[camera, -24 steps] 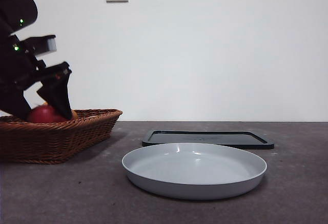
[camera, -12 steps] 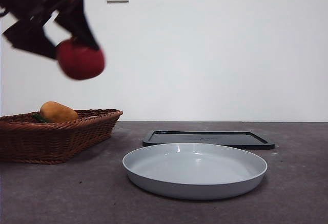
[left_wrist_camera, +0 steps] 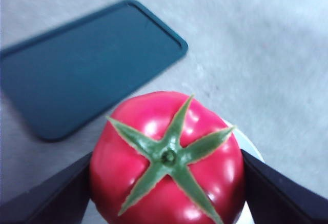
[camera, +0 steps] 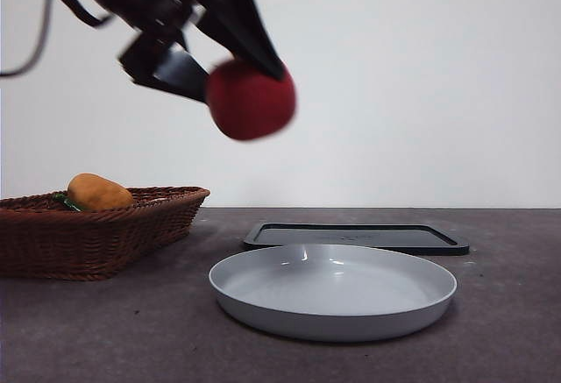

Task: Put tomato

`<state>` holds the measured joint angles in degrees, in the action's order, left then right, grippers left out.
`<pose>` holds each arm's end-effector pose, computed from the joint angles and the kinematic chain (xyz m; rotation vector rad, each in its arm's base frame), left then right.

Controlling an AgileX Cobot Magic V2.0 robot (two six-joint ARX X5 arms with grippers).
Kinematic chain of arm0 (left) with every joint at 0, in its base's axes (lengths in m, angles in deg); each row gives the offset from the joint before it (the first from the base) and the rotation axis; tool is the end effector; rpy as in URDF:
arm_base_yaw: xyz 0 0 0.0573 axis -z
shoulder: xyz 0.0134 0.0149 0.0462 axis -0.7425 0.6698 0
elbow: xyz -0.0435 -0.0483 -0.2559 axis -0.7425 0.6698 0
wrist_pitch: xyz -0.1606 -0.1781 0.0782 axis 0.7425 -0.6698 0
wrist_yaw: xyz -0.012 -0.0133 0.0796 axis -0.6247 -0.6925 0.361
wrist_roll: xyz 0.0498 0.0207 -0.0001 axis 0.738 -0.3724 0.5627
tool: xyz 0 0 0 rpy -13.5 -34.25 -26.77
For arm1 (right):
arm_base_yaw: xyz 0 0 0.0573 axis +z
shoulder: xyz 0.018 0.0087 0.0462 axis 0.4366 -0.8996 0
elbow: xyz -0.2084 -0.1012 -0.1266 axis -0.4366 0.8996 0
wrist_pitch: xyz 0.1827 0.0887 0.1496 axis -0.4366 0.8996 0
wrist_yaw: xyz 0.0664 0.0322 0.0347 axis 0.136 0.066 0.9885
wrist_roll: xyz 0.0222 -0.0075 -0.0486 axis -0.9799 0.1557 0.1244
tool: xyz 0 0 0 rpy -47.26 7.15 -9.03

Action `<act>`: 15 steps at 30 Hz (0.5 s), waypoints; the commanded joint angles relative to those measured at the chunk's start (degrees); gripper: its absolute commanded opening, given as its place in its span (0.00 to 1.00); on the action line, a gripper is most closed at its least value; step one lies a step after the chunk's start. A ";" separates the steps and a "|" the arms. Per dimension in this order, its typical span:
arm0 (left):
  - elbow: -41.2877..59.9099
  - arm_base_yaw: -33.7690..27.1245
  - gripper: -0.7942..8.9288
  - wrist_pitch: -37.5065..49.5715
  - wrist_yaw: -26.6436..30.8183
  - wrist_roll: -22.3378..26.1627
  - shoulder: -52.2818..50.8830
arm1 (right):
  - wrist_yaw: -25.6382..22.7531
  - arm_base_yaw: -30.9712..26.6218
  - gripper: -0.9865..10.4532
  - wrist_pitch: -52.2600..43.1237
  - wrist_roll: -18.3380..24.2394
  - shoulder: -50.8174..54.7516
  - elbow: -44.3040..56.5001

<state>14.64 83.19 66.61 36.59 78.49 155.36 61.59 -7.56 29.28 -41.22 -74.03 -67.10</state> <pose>0.2410 -0.1803 0.2736 0.1165 0.6080 -0.8762 0.1102 0.0503 0.3493 0.0438 0.7943 0.7566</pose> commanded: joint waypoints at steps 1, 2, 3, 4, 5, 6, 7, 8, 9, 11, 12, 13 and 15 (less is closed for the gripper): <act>-1.03 2.91 0.43 2.08 1.86 -0.04 3.74 | -0.02 0.31 0.47 -0.48 -0.44 -0.26 -1.09; -1.03 3.76 0.43 2.58 1.95 -0.02 4.96 | -0.02 0.31 0.47 -0.48 -0.44 -0.26 -1.09; -1.03 4.37 0.43 2.99 1.97 -0.02 5.95 | -0.02 0.31 0.47 -0.48 -0.44 -0.26 -1.09; -1.03 5.05 0.43 3.48 1.97 -0.02 7.10 | -0.02 0.31 0.47 -0.48 -0.44 -0.26 -1.09; -1.03 5.70 0.43 4.09 2.08 -0.02 8.37 | -0.02 0.31 0.47 -0.48 -0.44 -0.26 -1.09; -1.03 6.25 0.43 4.70 2.38 -0.02 9.51 | -0.02 0.31 0.47 -0.48 -0.44 -0.26 -1.09; -1.03 7.02 0.43 5.31 2.91 0.09 11.08 | -0.02 0.31 0.47 -0.48 -0.44 -0.26 -1.09; -1.03 7.65 0.43 5.84 3.43 0.42 12.61 | -0.02 0.31 0.47 -0.46 -0.44 -0.26 -1.09; -1.03 8.24 0.43 6.34 4.04 0.70 14.10 | -0.02 0.31 0.47 -0.46 -0.46 -0.24 -1.09; -1.03 9.16 0.43 7.43 5.01 1.66 16.63 | -0.02 0.31 0.47 -0.44 -0.46 -0.26 -1.09; -1.03 9.46 0.43 8.04 5.18 1.68 17.77 | -0.02 0.31 0.47 -0.44 -0.46 -0.26 -1.09; -1.03 9.75 0.43 8.55 5.64 1.68 18.91 | -0.02 0.31 0.47 -0.44 -0.46 -0.26 -1.09; -1.03 9.84 0.43 8.59 6.01 2.25 20.22 | -0.02 0.31 0.47 -0.35 -0.46 -0.26 -1.09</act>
<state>14.64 92.37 74.75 42.51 79.85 174.64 61.57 -7.56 29.30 -41.22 -74.03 -67.10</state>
